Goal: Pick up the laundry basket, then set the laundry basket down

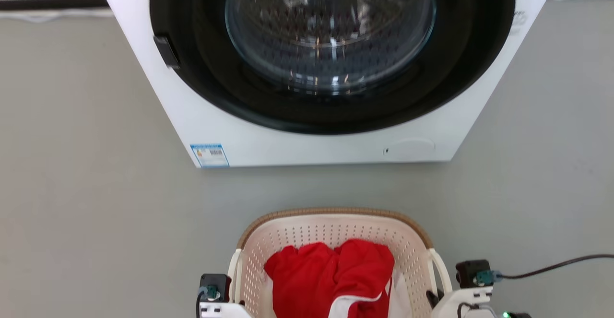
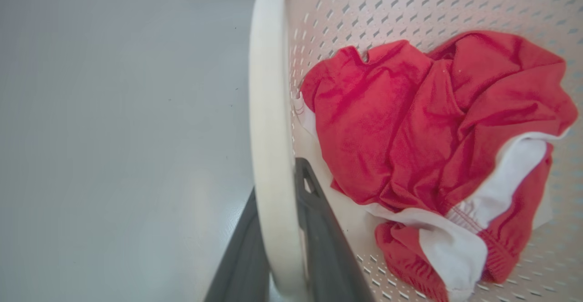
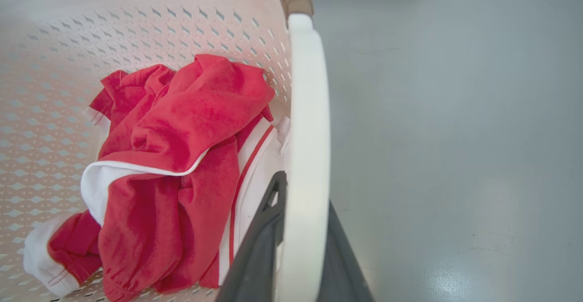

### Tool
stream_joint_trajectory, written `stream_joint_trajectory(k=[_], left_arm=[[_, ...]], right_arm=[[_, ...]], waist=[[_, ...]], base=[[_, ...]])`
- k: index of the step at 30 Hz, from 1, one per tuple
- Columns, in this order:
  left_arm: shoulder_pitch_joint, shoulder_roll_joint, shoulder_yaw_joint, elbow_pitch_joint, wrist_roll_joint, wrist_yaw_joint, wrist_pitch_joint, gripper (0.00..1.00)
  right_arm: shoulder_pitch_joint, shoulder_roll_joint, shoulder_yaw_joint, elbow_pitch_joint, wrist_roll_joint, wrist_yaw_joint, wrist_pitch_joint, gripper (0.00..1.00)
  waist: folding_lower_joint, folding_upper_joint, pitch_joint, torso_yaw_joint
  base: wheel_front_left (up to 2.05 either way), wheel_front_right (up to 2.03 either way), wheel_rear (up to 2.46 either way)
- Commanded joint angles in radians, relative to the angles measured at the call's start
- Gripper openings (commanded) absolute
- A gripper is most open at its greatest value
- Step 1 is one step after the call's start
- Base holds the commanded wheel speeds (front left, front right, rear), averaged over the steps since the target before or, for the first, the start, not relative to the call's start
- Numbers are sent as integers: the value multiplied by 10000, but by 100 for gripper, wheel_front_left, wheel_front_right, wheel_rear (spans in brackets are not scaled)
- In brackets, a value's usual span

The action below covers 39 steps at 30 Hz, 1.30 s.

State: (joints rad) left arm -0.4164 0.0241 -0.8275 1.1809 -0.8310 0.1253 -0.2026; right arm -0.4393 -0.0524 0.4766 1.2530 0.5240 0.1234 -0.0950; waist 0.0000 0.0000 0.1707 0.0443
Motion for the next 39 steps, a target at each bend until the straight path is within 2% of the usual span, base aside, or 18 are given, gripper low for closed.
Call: stream_joint_trajectory(k=[1,19,39], left_arm=[[-42,262,115,-19,-100,163,-141,0],[349,262,-625,201,-550,234,5,0],[213,262,-1029,302,-924,315,-149,0]], right_arm=[[214,22,375,-135,61,73,-16,0],[700,22,1440,-9,1087,73,56,0],[479,22,1973,212,1595,73,-146,0]], waist=[[0,0,-432,11],[0,0,-1458,6],[0,0,-1510,-7]], base=[[0,0,0],[0,0,0],[0,0,0]])
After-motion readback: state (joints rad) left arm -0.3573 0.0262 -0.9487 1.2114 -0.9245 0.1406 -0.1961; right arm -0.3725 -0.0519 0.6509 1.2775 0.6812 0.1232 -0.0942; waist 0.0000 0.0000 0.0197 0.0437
